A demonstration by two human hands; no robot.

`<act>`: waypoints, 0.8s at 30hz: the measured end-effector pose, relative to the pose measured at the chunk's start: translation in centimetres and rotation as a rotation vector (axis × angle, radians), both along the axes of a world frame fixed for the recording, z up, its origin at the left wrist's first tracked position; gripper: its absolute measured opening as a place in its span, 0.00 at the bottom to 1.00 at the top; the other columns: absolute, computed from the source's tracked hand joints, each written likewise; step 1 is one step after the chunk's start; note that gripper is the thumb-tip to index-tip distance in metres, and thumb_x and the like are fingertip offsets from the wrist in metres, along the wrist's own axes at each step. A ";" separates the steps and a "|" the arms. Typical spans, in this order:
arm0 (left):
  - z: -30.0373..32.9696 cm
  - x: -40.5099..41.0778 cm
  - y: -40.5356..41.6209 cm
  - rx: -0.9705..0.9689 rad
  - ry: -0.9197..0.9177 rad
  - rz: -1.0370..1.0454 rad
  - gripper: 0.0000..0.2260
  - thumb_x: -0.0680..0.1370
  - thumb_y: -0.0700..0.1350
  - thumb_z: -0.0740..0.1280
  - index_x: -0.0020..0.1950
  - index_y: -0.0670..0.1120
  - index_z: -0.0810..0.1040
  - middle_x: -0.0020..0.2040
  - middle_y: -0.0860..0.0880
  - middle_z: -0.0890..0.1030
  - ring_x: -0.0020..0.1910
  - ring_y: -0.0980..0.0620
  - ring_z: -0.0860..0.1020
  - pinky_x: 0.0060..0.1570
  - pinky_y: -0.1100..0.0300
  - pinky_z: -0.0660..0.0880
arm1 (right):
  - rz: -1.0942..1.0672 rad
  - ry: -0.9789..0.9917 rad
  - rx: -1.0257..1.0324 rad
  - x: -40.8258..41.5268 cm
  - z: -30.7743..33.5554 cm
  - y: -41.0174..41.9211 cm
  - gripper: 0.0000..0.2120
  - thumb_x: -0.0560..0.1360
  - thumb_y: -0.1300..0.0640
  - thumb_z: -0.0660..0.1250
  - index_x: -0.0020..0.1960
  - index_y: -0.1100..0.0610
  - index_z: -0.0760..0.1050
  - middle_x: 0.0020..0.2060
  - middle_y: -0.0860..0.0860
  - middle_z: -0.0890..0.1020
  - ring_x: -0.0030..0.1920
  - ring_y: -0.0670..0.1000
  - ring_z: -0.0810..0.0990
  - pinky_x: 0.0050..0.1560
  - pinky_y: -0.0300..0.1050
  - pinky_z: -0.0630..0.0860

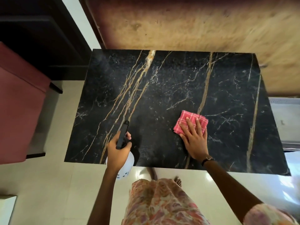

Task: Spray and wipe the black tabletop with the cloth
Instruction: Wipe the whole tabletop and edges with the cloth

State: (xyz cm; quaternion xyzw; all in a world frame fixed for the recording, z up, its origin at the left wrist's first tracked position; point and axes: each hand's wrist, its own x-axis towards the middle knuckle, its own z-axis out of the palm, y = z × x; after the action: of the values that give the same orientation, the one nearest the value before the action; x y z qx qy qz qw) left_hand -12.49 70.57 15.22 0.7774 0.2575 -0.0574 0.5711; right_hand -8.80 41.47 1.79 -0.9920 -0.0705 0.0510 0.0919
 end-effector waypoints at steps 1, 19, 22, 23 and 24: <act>0.2 -0.4 -0.3 -0.001 0.005 0.015 0.14 0.75 0.32 0.65 0.43 0.53 0.76 0.42 0.55 0.79 0.41 0.62 0.79 0.54 0.55 0.73 | 0.000 -0.013 0.019 -1.5 -0.1 0.8 0.24 0.80 0.41 0.47 0.75 0.44 0.58 0.77 0.50 0.58 0.77 0.61 0.50 0.71 0.69 0.51; 0.0 -7.6 2.2 0.111 0.038 0.258 0.09 0.73 0.33 0.69 0.52 0.38 0.76 0.32 0.47 0.76 0.31 0.50 0.75 0.33 0.63 0.74 | 1.025 -0.005 0.157 -3.3 0.9 21.3 0.18 0.78 0.48 0.63 0.68 0.45 0.71 0.69 0.49 0.72 0.72 0.67 0.62 0.68 0.74 0.56; 0.1 -7.2 1.5 0.072 0.045 0.234 0.08 0.73 0.33 0.68 0.51 0.40 0.76 0.32 0.48 0.77 0.32 0.50 0.74 0.37 0.55 0.74 | 1.047 0.005 0.005 -3.8 0.5 17.2 0.22 0.79 0.45 0.60 0.72 0.42 0.65 0.74 0.48 0.64 0.75 0.62 0.57 0.71 0.67 0.57; 0.0 -6.9 1.2 0.057 0.047 0.224 0.08 0.74 0.33 0.68 0.51 0.40 0.76 0.33 0.48 0.77 0.33 0.50 0.75 0.41 0.52 0.75 | 1.022 0.013 -0.011 -4.2 0.4 15.5 0.22 0.78 0.45 0.60 0.71 0.42 0.66 0.74 0.48 0.64 0.75 0.61 0.58 0.71 0.67 0.59; -0.1 -6.6 0.8 0.047 0.046 0.208 0.08 0.74 0.32 0.67 0.50 0.41 0.76 0.35 0.47 0.78 0.34 0.48 0.75 0.43 0.48 0.75 | 0.983 0.025 -0.025 -4.6 0.5 13.9 0.21 0.78 0.44 0.59 0.71 0.43 0.66 0.74 0.48 0.64 0.74 0.60 0.59 0.70 0.67 0.60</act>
State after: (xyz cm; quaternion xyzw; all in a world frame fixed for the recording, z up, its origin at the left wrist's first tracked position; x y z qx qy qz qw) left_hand -19.09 71.42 15.08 0.7581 0.3510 -0.0095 0.5496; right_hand -13.38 55.34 2.33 -0.8417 -0.5285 0.1009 0.0457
